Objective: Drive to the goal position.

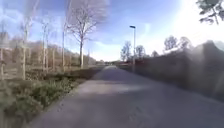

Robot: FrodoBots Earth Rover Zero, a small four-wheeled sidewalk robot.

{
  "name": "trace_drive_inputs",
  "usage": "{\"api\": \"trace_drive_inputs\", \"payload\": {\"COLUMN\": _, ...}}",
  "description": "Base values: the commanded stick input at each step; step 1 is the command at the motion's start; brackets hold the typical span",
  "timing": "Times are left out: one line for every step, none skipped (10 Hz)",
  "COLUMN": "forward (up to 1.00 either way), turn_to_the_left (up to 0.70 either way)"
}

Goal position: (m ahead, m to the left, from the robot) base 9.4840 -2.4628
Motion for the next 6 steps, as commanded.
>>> {"api": "trace_drive_inputs", "payload": {"forward": 1.00, "turn_to_the_left": 0.00}}
{"api": "trace_drive_inputs", "payload": {"forward": 1.00, "turn_to_the_left": 0.00}}
{"api": "trace_drive_inputs", "payload": {"forward": 1.00, "turn_to_the_left": 0.00}}
{"api": "trace_drive_inputs", "payload": {"forward": 1.00, "turn_to_the_left": 0.00}}
{"api": "trace_drive_inputs", "payload": {"forward": 1.00, "turn_to_the_left": 0.00}}
{"api": "trace_drive_inputs", "payload": {"forward": 1.00, "turn_to_the_left": 0.00}}
